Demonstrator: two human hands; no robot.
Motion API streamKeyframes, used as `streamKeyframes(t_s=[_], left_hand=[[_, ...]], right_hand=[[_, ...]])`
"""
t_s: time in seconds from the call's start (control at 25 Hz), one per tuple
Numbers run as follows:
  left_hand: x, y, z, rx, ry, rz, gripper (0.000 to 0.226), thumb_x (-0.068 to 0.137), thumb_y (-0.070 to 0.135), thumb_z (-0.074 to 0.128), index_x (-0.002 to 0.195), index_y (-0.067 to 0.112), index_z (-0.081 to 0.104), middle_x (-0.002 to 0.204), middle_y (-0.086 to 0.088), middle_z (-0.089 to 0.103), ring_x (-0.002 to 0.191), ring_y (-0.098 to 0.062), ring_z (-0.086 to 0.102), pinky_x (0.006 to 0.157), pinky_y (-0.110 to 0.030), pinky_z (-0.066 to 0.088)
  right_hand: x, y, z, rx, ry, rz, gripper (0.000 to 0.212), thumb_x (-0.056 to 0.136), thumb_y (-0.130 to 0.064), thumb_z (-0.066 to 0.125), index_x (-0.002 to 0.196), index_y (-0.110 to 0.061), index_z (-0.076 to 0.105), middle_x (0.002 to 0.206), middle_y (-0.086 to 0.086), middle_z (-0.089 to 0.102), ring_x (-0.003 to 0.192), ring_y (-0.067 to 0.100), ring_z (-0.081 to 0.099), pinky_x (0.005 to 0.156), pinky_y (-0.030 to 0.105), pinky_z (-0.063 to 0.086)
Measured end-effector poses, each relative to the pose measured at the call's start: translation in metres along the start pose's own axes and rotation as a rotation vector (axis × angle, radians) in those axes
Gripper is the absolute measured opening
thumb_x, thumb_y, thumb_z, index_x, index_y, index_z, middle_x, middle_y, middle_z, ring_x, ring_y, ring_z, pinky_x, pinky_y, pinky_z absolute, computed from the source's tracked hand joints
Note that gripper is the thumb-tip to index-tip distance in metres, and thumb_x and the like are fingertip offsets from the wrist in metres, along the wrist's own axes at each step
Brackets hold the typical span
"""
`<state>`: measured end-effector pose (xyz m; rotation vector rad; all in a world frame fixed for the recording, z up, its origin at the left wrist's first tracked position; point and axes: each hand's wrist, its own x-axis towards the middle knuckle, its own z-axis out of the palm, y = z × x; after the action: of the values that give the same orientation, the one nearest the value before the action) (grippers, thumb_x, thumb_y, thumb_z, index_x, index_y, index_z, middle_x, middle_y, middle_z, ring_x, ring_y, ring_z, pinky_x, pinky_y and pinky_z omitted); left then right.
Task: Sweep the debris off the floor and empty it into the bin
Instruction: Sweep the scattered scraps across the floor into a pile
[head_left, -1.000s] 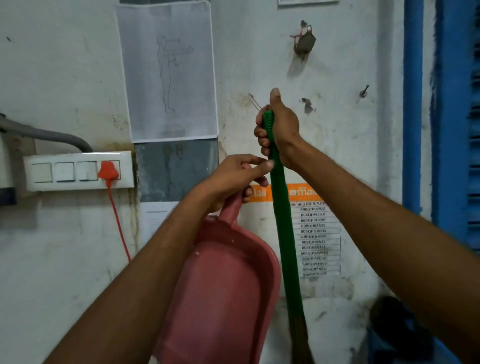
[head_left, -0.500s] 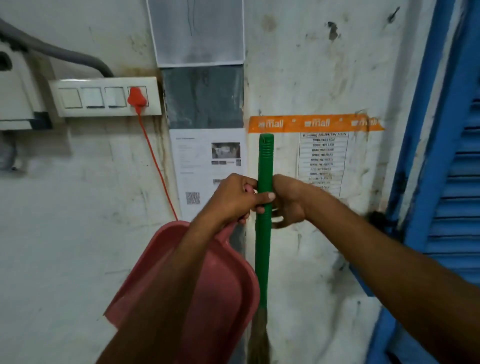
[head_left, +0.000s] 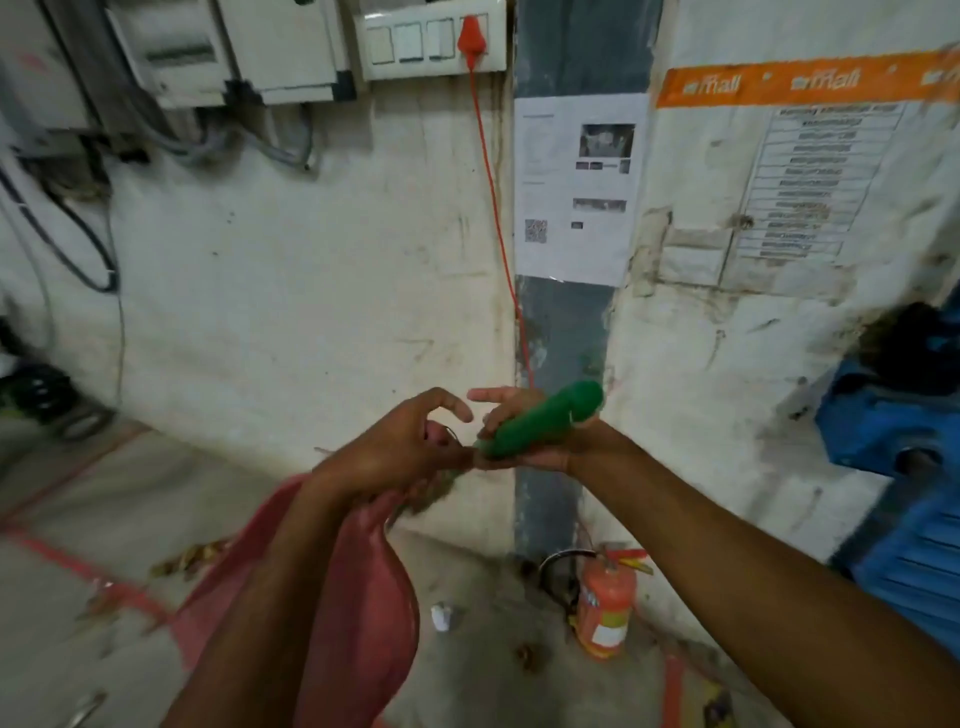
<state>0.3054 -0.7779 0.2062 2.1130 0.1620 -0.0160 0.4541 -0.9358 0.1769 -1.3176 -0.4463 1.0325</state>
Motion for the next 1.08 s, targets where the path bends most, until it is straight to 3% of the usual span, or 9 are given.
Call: streamKeyframes(t_s=[0.08, 0.2, 0.32, 0.4, 0.48, 0.68, 0.88, 1.0, 1.08], left_hand=[[-0.042, -0.035, -0.006, -0.110, 0.176, -0.104, 0.028, 0.089, 0.019, 0.079, 0.108, 0.015, 0.058, 0.078, -0.011, 0.074, 0.050, -0.015, 0.047, 0.045, -0.027, 0.044], [-0.088, -0.073, -0.019, -0.185, 0.448, -0.156, 0.021, 0.090, 0.022, 0.079, 0.099, 0.010, 0.065, 0.069, -0.009, 0.069, 0.046, -0.016, 0.049, 0.046, -0.026, 0.047], [-0.132, -0.100, -0.040, -0.210, 0.649, -0.154, 0.022, 0.088, 0.027, 0.081, 0.088, 0.009, 0.068, 0.061, -0.013, 0.053, 0.047, -0.011, 0.051, 0.047, -0.029, 0.050], [-0.158, -0.117, -0.051, -0.232, 0.732, -0.156, 0.025, 0.088, 0.031, 0.081, 0.089, 0.010, 0.066, 0.061, -0.011, 0.047, 0.049, -0.013, 0.052, 0.046, -0.029, 0.050], [-0.185, -0.137, -0.066, -0.262, 0.757, -0.176, 0.022, 0.090, 0.024, 0.079, 0.099, 0.014, 0.062, 0.064, -0.006, 0.050, 0.056, -0.014, 0.055, 0.051, -0.031, 0.051], [-0.235, -0.187, -0.110, -0.148, 0.546, -0.338, 0.040, 0.097, 0.003, 0.050, 0.133, 0.014, 0.036, 0.106, -0.014, 0.057, 0.069, -0.024, 0.058, 0.058, -0.035, 0.051], [-0.282, -0.253, -0.125, 0.060, 0.607, -0.479, 0.047, 0.097, -0.001, 0.052, 0.142, 0.003, 0.039, 0.122, -0.023, 0.064, 0.083, -0.037, 0.068, 0.074, -0.048, 0.060], [-0.314, -0.274, -0.121, 0.160, 0.816, -0.537, 0.039, 0.094, 0.005, 0.062, 0.132, 0.003, 0.054, 0.106, -0.015, 0.072, 0.086, -0.034, 0.072, 0.066, -0.027, 0.056], [-0.337, -0.284, -0.102, 0.252, 0.908, -0.577, 0.022, 0.091, 0.014, 0.070, 0.110, 0.006, 0.065, 0.097, -0.008, 0.075, 0.084, -0.024, 0.068, 0.069, -0.029, 0.050]], right_hand=[[-0.013, 0.000, 0.052, -0.240, 0.032, -0.149, 0.053, 0.075, 0.020, 0.067, 0.115, -0.014, 0.069, 0.116, 0.001, 0.062, 0.111, 0.022, 0.063, 0.083, 0.027, 0.059], [-0.016, 0.023, 0.101, -0.368, 0.200, -0.120, 0.082, 0.066, 0.018, 0.062, 0.138, -0.019, 0.047, 0.109, 0.004, 0.055, 0.093, 0.022, 0.063, 0.063, 0.029, 0.057], [-0.006, 0.073, 0.133, -0.222, 0.152, 0.195, 0.037, 0.079, 0.018, 0.046, 0.115, 0.013, 0.047, 0.095, 0.023, 0.063, 0.075, 0.027, 0.066, 0.058, 0.035, 0.054], [0.006, 0.100, 0.154, -0.294, 0.245, 0.188, 0.019, 0.090, 0.009, 0.042, 0.105, 0.012, 0.053, 0.067, 0.018, 0.060, 0.053, 0.022, 0.054, 0.059, 0.036, 0.050], [0.016, 0.121, 0.185, -0.428, 0.304, 0.106, 0.020, 0.087, 0.006, 0.048, 0.105, 0.009, 0.056, 0.058, 0.014, 0.057, 0.047, 0.023, 0.050, 0.062, 0.041, 0.051], [0.031, 0.152, 0.269, -0.594, 0.093, 0.051, 0.035, 0.082, -0.003, 0.070, 0.112, -0.010, 0.055, 0.095, 0.015, 0.071, 0.066, 0.026, 0.068, 0.053, 0.038, 0.056], [0.066, 0.171, 0.349, -0.684, -0.085, 0.067, 0.020, 0.086, -0.010, 0.072, 0.098, -0.004, 0.058, 0.077, 0.011, 0.059, 0.046, 0.015, 0.050, 0.043, 0.025, 0.040], [0.083, 0.192, 0.382, -0.708, -0.136, 0.134, 0.015, 0.084, -0.006, 0.073, 0.088, -0.005, 0.058, 0.070, 0.008, 0.056, 0.046, 0.016, 0.048, 0.042, 0.024, 0.038], [0.095, 0.216, 0.396, -0.693, -0.151, 0.205, 0.013, 0.082, -0.005, 0.072, 0.088, -0.004, 0.060, 0.065, 0.008, 0.054, 0.043, 0.016, 0.047, 0.041, 0.022, 0.036]])
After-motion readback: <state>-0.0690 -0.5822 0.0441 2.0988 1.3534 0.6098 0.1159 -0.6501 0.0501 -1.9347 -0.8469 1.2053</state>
